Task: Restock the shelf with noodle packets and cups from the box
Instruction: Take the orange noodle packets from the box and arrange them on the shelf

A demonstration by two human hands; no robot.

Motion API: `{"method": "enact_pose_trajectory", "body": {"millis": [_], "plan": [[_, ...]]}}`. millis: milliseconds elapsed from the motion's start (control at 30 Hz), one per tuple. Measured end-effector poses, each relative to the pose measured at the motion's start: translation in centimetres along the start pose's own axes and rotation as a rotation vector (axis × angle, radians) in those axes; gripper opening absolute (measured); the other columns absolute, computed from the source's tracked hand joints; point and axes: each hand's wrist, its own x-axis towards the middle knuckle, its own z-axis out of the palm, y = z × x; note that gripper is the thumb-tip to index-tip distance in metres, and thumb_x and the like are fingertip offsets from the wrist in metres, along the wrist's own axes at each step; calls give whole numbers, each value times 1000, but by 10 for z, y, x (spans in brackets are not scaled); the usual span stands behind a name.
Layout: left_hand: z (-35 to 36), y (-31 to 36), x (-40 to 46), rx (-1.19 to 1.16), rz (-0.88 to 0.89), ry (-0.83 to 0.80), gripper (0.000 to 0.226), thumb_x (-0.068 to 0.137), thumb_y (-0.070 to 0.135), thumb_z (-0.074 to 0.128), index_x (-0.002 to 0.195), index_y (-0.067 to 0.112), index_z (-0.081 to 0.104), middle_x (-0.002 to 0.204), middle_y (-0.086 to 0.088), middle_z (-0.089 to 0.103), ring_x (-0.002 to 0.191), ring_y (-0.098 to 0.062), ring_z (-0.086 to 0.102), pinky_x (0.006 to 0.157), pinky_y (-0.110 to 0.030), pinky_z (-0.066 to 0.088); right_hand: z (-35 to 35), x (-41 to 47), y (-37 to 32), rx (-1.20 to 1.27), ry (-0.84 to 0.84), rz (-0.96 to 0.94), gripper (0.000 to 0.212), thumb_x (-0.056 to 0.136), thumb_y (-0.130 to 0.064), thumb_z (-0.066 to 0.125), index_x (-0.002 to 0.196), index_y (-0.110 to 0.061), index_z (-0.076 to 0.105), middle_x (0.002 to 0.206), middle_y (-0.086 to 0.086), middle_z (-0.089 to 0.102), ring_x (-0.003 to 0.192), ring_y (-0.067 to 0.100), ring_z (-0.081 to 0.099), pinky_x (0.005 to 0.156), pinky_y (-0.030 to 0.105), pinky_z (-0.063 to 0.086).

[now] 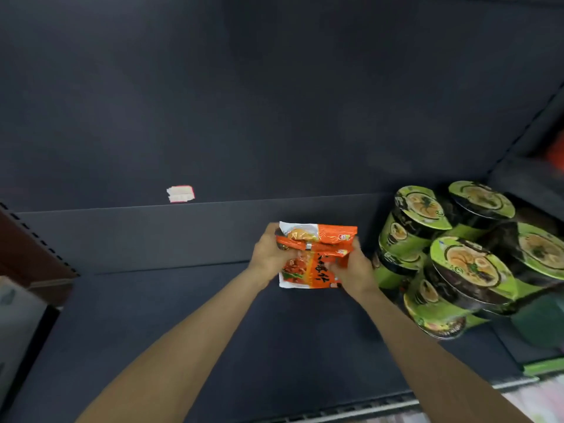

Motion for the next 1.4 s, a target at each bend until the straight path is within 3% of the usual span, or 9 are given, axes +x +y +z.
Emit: {"method": "enact_pose_trajectory", "body": {"millis": [167, 300, 500, 600, 733, 933, 1067, 1200, 1400], "plan": [[29, 3, 10, 32, -22, 85, 43, 80, 12, 72, 116, 19, 50, 94, 4, 59, 91, -12, 57, 82, -25, 46, 2, 8, 0, -109, 170, -11, 84, 83, -3, 67, 148, -12, 14, 137, 16, 32, 130, 30, 35, 107, 33, 29], [45, 8, 17, 14, -16, 53, 42, 81, 14, 70, 118, 19, 51, 100, 3, 59, 96, -15, 58, 89, -31, 49, -1, 12, 4, -431, 171, -154, 69, 86, -9, 63, 145, -18, 28, 150, 12, 14, 141, 32, 12, 114, 44, 25], [58, 6, 23, -11, -19, 66, 42, 83, 14, 69, 121, 20, 51, 105, 3, 59, 102, -15, 58, 94, -33, 49, -8, 22, 22, -834, 269, -297, 59, 76, -8, 74, 131, -17, 54, 145, 12, 40, 139, 43, 22, 113, 55, 18], [58, 4, 24, -14, -16, 81, 45, 83, 11, 68, 124, 20, 51, 107, 3, 60, 103, -13, 57, 95, -33, 48, -11, 25, 18, -903, 258, -365, 55, 79, -7, 69, 131, -15, 54, 141, 11, 46, 139, 39, 27, 114, 49, 8], [62, 2, 24, -37, -20, 96, 46, 81, 9, 69, 123, 20, 52, 101, 7, 60, 105, -15, 58, 96, -38, 49, -9, 28, 11, -747, 63, -368, 58, 92, -10, 54, 145, -19, 32, 148, 3, 35, 139, 23, 27, 119, 37, 7], [68, 1, 21, -93, -24, 52, 56, 81, 8, 67, 131, 24, 47, 117, 2, 62, 112, -16, 58, 97, -42, 49, -19, 24, 7, -653, 66, -417, 55, 92, -11, 53, 143, -21, 36, 143, 0, 39, 137, 19, 31, 118, 34, 3], [59, 4, 9, 110, 6, 131, 62, 84, 13, 67, 139, 16, 39, 132, -3, 55, 121, -17, 53, 101, -28, 44, -24, 13, 0, -538, 28, -435, 53, 91, -13, 56, 141, -20, 40, 143, -2, 39, 131, 20, 35, 112, 33, 30], [37, 10, -24, 388, 131, 247, 43, 88, 16, 61, 130, 14, 49, 129, -6, 54, 119, -17, 51, 93, -20, 40, -24, -6, -13, -397, -8, -479, 44, 91, -11, 54, 134, -19, 47, 138, -2, 43, 128, 18, 37, 106, 29, 33], [-17, 16, -92, 760, 267, 425, 30, 93, 25, 51, 122, 16, 54, 117, -2, 58, 108, -21, 55, 85, -35, 46, 5, -45, -58, -313, -142, -550, 38, 91, -12, 53, 128, -17, 52, 124, 4, 52, 120, 20, 47, 100, 34, 41]]}}
